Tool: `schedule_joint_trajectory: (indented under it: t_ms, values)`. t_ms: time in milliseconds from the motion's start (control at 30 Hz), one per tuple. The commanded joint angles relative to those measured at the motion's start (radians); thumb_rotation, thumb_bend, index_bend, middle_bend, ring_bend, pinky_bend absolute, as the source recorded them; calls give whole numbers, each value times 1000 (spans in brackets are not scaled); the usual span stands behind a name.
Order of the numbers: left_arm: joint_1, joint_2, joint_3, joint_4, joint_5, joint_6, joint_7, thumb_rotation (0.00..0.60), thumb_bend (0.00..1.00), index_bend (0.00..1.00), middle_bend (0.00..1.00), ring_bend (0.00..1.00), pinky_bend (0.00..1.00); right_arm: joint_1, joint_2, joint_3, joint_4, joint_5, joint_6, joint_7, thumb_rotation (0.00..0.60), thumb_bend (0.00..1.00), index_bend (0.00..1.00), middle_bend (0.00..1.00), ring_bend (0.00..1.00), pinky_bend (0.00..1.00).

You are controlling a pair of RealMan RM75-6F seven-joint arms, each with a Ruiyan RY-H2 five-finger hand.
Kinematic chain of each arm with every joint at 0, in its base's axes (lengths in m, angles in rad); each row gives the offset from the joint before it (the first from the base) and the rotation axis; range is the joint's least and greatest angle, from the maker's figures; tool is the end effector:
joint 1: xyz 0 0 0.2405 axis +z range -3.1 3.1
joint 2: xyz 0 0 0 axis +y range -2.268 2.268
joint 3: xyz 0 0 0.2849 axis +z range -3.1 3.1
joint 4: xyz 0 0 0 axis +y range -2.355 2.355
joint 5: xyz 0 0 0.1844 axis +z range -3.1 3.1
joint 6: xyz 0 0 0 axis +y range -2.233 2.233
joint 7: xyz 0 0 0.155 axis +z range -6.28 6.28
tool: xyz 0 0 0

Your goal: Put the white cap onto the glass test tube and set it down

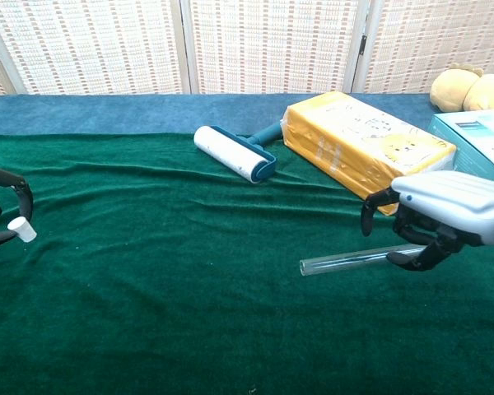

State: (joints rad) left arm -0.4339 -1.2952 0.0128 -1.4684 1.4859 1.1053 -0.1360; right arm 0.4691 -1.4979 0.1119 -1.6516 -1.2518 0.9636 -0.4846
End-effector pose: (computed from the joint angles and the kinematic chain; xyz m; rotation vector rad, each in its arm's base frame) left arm -0.2875 0.2817 0.0846 -1.7854 -1.1229 -0.9219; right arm -0.2179 -0.2796 0.0033 1.9345 -0.9950 0.7875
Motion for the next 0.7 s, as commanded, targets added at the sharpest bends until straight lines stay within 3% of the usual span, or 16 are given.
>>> schedule_joint_trajectory:
  t_ms: [33, 700]
  values:
    - [0, -2, 0, 3, 0, -2, -1, 600, 475, 594, 990, 826, 731, 22, -28, 2, 30, 26, -11, -20, 600, 411, 412, 926, 1000, 1000]
    - [2, -14, 1, 25, -3, -8, -18, 600, 476, 594, 990, 826, 731, 78, -85, -23, 112, 103, -20, -55, 600, 410, 468, 925, 1000, 1000]
